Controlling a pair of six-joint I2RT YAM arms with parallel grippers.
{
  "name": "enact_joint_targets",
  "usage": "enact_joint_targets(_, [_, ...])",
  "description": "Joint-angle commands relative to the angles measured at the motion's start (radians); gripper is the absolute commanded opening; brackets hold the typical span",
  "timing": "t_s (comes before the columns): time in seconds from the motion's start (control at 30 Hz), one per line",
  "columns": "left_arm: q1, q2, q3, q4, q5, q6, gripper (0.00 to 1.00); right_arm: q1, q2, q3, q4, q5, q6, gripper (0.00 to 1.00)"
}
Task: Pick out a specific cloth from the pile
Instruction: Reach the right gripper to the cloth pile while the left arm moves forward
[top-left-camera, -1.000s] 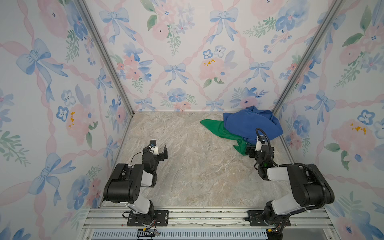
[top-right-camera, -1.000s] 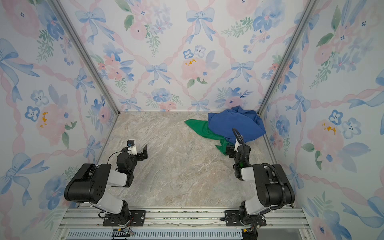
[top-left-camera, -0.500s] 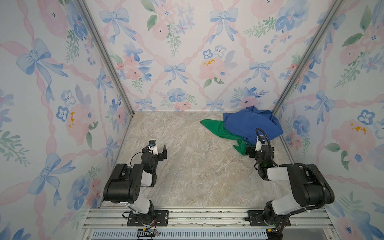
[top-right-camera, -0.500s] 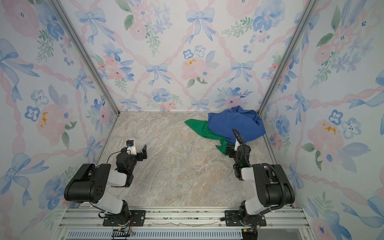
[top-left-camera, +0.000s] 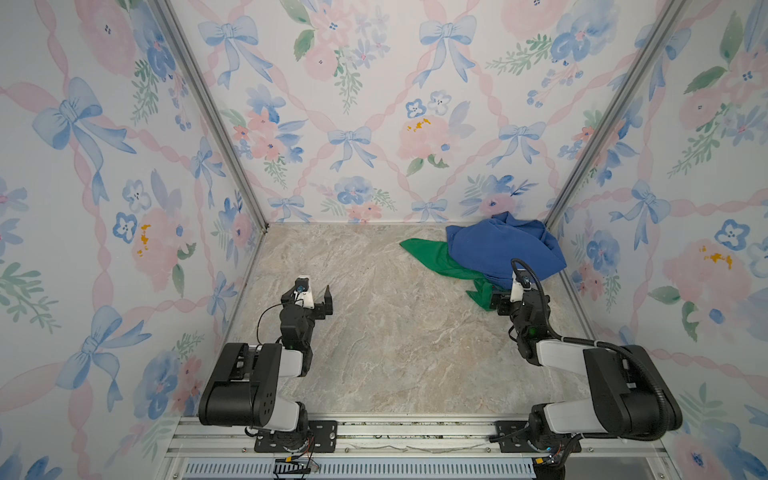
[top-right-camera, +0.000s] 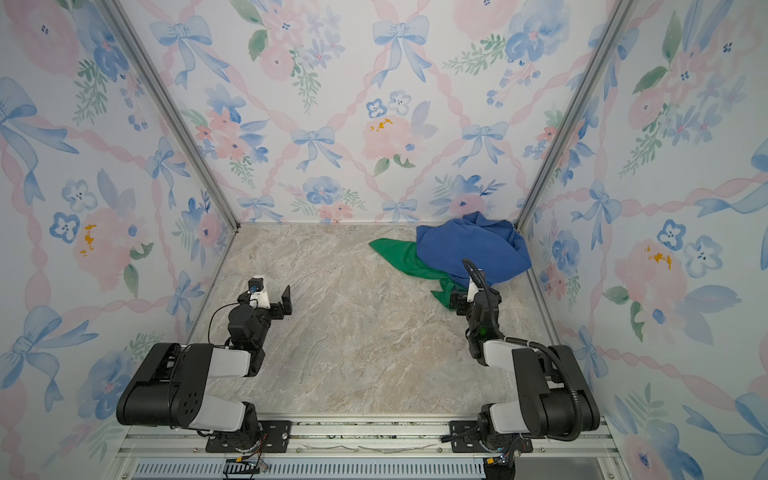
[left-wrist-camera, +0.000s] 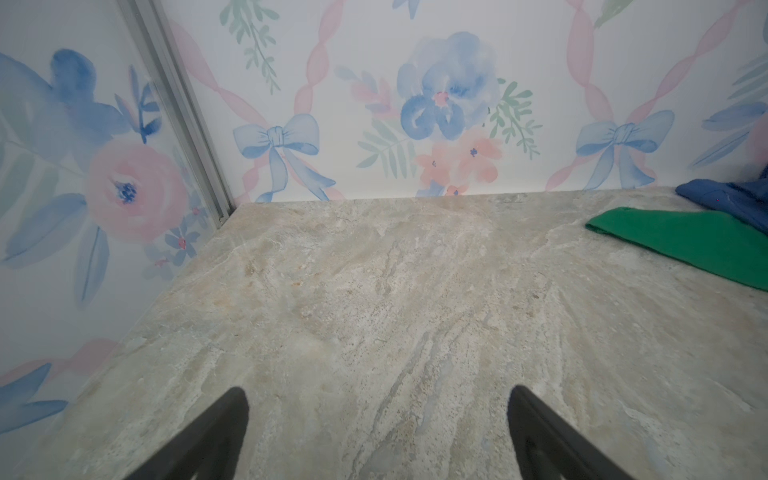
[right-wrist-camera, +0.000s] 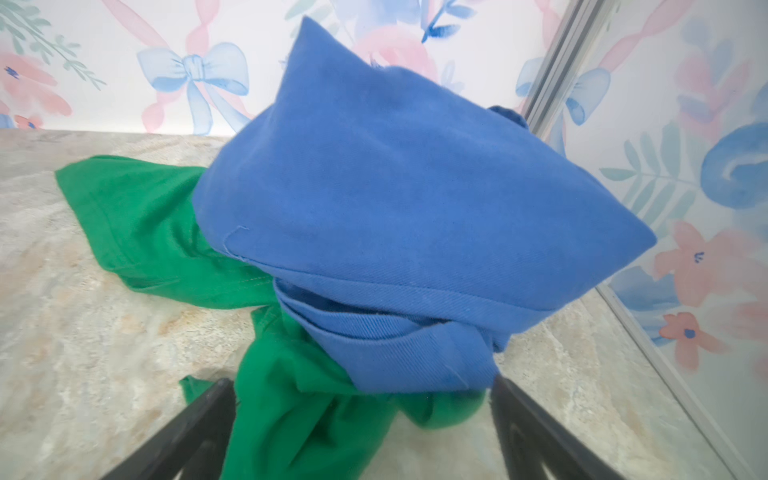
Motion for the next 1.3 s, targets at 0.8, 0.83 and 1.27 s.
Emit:
enact_joint_targets(0.8, [-0.912, 0.071, 0.588, -0.608, -0.114, 0.361, 0.98, -0.601, 0.2, 0.393, -0.674, -0.676, 0.804, 0.68])
enact_joint_targets(0.83, [-0.918, 0.085, 0.593, -0.608, -0.119, 0.362, 0.98, -0.594, 0.227, 0.391, -0.635, -0.687, 0.826, 0.66])
enact_joint_targets(1.27, [-0.95, 0.108, 0.587, -0.608, -0.196, 0.355, 0.98, -0.507, 0.473, 0.439, -0.435, -0.638, 0.941, 0.43])
